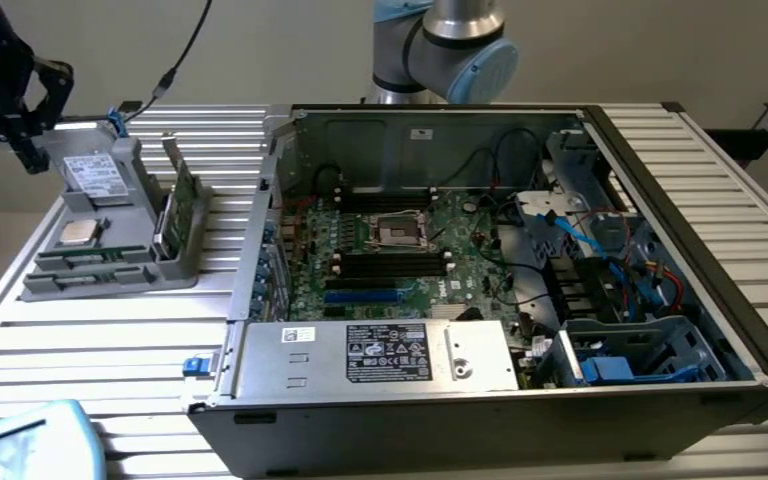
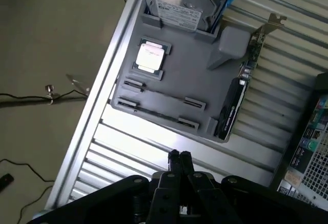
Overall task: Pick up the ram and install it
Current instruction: 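Pick up the ram and move it above insertion slot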
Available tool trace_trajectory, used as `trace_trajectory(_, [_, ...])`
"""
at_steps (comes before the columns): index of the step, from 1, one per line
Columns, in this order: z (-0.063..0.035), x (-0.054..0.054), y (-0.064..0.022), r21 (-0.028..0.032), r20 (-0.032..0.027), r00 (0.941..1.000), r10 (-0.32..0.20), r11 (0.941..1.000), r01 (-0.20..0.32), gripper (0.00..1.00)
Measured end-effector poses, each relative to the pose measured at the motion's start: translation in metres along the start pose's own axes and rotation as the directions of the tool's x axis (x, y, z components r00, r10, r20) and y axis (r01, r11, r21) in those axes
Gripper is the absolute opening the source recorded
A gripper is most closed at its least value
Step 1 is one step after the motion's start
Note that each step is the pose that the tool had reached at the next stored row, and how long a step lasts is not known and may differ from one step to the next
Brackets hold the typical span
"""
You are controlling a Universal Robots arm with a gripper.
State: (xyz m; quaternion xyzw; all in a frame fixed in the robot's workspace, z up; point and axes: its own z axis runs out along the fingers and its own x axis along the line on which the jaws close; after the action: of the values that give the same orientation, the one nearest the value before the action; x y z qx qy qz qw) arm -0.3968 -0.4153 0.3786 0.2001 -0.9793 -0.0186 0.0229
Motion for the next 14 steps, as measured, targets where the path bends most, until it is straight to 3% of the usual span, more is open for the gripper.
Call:
trace_trajectory(3, [0.0002,0.0000,0.0000,0.0019,-0.0029,0.9985,-0.055,0.9985,0.055,0.10])
trace_trajectory(7, [0.0003,0.0000,0.0000,0.0040,-0.0069,0.9920,-0.126,0.9920,0.126,0.10])
trace_trajectory(11, [0.0006,0.0000,0.0000,0.0058,-0.0111,0.9801,-0.198,0.9801,0.198,0.10])
trace_trajectory(14, [0.0008,0.0000,0.0000,0.0070,-0.0143,0.9677,-0.252,0.9677,0.252,0.10])
